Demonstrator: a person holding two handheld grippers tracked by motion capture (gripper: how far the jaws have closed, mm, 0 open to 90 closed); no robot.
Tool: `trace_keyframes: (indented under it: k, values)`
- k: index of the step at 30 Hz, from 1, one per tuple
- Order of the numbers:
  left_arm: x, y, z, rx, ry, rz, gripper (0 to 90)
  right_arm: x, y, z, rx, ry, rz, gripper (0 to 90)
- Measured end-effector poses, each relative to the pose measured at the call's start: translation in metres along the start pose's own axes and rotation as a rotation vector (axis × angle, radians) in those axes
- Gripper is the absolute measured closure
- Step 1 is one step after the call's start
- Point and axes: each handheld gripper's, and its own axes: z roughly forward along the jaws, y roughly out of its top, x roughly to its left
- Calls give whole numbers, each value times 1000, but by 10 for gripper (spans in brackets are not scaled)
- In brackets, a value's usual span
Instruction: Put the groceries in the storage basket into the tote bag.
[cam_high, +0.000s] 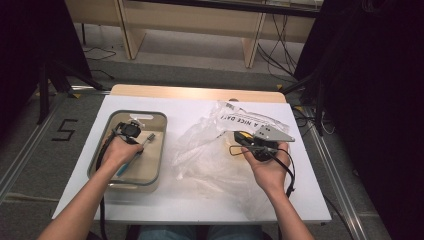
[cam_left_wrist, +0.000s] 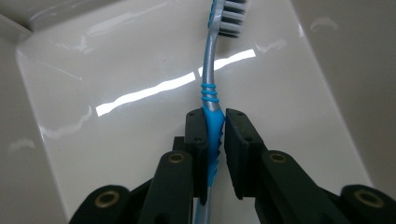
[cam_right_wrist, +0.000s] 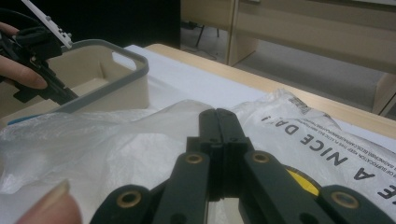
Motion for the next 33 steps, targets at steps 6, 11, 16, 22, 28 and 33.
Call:
trace_keyframes:
  k: [6, 11, 16, 22, 28, 33]
  values:
    - [0, 0, -7, -54, -2, 0, 791, 0, 0, 0, -1, -2, -1, 900]
    - [0, 0, -11, -101, -12, -2, 791, 0, 0, 0, -4, -4, -2, 900]
    - [-1, -1, -17, -146, -5, -4, 791, 0, 0, -1, -4, -6, -4, 900]
    - [-3, 0, -24, -202, -5, -4, 791, 0, 0, -1, -6, -7, -5, 900]
    - [-5, 1, -31, -233, -22, -5, 791, 0, 0, -1, -6, -8, -3, 900]
    - [-7, 2, -36, -264, -20, 0, 791, 0, 0, -1, -7, -8, -3, 900]
